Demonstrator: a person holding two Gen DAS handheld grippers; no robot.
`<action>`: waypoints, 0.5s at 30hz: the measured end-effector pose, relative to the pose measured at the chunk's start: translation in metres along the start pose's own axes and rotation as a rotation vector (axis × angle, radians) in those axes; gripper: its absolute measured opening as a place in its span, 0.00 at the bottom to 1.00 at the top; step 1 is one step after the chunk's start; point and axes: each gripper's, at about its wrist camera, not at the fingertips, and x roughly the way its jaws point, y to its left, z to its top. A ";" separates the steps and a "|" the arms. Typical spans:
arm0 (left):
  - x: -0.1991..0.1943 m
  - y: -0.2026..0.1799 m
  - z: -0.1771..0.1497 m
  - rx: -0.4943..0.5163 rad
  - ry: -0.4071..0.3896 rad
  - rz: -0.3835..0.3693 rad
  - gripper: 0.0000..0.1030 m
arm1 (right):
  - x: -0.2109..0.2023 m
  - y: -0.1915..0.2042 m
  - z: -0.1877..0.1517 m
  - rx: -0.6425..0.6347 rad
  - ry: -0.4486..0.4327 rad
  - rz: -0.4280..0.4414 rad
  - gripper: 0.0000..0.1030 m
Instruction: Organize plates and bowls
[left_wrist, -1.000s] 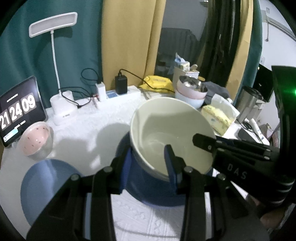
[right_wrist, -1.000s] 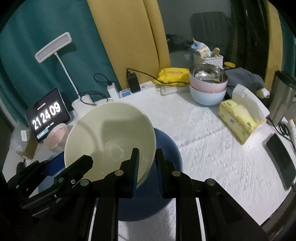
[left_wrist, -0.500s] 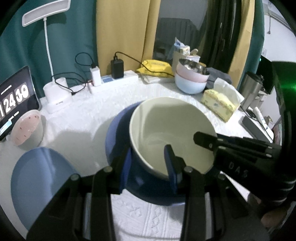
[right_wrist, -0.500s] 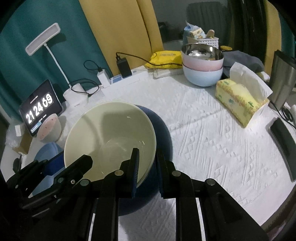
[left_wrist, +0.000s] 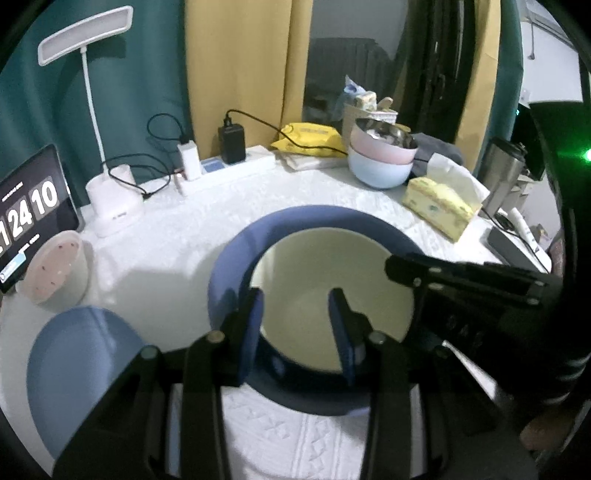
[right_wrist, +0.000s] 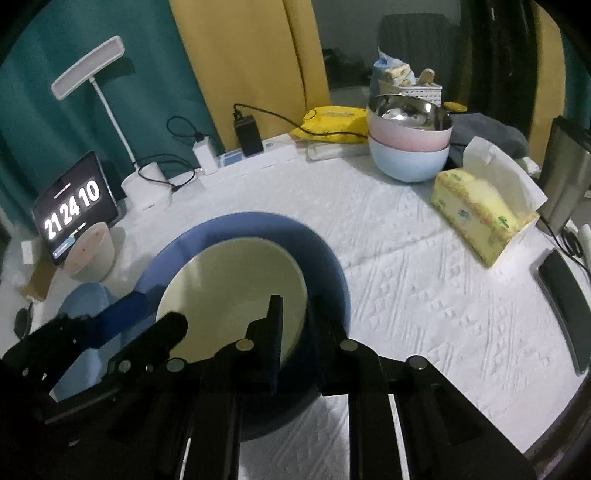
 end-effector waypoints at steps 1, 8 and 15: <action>0.000 0.001 0.000 -0.002 0.002 0.001 0.37 | 0.000 -0.001 0.000 0.002 -0.001 0.001 0.16; -0.009 0.009 -0.001 -0.016 -0.009 0.003 0.37 | -0.003 -0.001 -0.001 0.011 0.005 0.000 0.16; -0.017 0.025 0.001 -0.049 -0.022 0.015 0.37 | -0.013 0.008 0.000 -0.009 -0.010 -0.010 0.16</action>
